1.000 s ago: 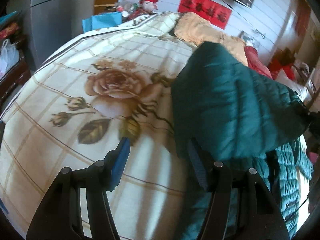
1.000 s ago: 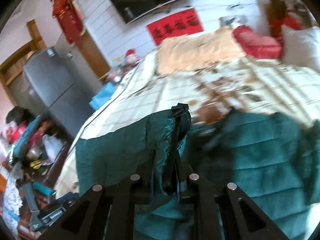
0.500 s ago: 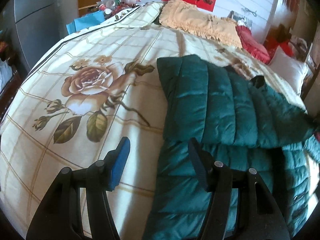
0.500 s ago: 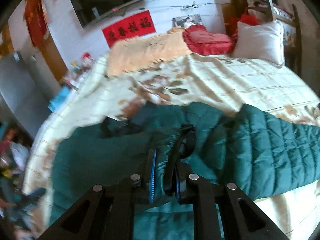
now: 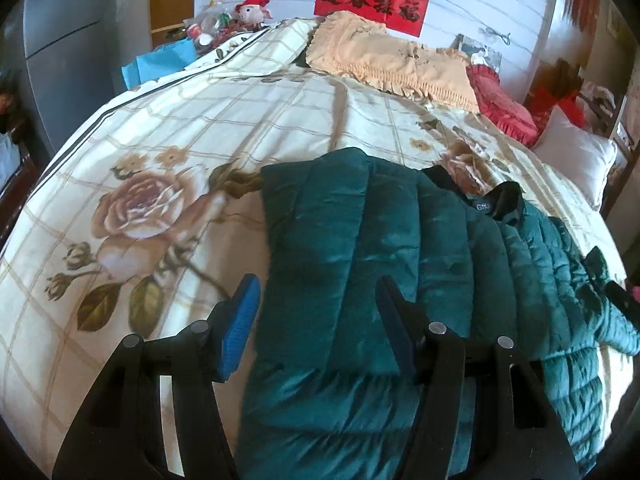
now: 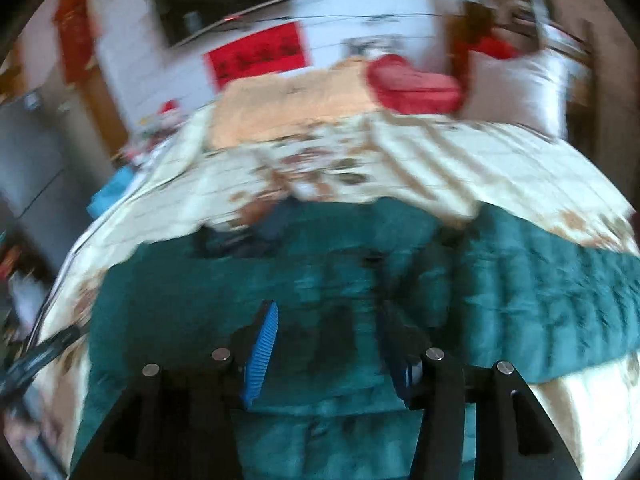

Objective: Fold large clothes

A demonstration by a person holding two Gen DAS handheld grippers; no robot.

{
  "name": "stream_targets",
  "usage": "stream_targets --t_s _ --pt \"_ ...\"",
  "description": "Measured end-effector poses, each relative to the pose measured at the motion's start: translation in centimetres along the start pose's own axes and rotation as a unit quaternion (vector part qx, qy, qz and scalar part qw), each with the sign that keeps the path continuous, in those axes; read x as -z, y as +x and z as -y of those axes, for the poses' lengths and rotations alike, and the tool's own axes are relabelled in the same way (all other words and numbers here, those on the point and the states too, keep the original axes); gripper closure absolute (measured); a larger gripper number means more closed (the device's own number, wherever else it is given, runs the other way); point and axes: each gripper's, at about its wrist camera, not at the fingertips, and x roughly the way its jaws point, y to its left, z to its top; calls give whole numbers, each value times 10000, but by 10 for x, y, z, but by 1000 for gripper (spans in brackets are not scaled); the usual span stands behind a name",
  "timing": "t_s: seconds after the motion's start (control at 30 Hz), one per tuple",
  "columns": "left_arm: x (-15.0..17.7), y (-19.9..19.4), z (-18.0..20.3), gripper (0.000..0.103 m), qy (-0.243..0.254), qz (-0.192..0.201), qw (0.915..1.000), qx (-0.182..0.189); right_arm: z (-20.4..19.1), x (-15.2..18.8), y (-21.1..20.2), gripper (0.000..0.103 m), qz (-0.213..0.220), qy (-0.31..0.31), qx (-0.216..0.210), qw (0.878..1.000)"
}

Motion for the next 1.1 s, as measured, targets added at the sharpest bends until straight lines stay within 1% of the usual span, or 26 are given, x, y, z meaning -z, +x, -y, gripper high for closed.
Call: stream_targets --t_s 0.03,0.07,0.13,0.2,0.3,0.4,0.47,0.53,0.6,0.63,0.7,0.77,0.83,0.87,0.97,1.0,1.1 --pt "0 6 4 43 41 -25 10000 -68 -13 1 6 54 -97 -227 -110 9996" --pt "0 11 6 43 65 -58 9999 -135 -20 2 10 54 -132 -340 -117 9993" --pt "3 23 9 43 71 -175 9996 -212 -32 5 30 54 -180 -520 31 9985" --pt "6 30 9 43 64 -197 9994 -262 -32 6 52 54 -285 -492 138 9983" --pt "9 35 9 40 82 -160 9995 -270 -25 3 88 54 -488 -446 452 9968" --pt "10 38 9 36 74 -110 9994 -307 -22 -1 108 54 -548 -482 581 9956" --pt "11 40 10 36 89 -99 9994 -326 -23 -4 115 54 -535 -604 667 9945" --pt "11 40 11 36 115 -110 9993 -345 -24 -6 115 54 -588 -734 727 9929" --pt "11 40 11 36 130 -115 9992 -350 -23 -8 105 54 -648 -698 686 9931" --pt "12 40 11 36 127 -103 9993 -349 -22 -8 97 54 -625 -616 615 9942" --pt "11 40 12 36 145 -96 9992 -367 -19 -5 70 54 -456 -416 327 9976" --pt "11 41 12 36 166 -85 9991 -386 -20 3 49 54 -343 -424 209 9983" --pt "11 40 12 36 157 -81 9991 -382 -22 13 41 54 -308 -484 113 9983" --pt "11 41 13 36 155 -73 9991 -390 -23 16 43 54 -357 -502 123 9980" --pt "12 41 14 36 191 -50 9990 -409 -18 29 68 55 -650 -580 425 9953" --pt "13 40 15 36 205 -42 9989 -415 -15 31 75 54 -722 -551 438 9949" --pt "14 39 16 36 258 -51 9986 -455 -19 30 71 54 -759 -582 558 9939"
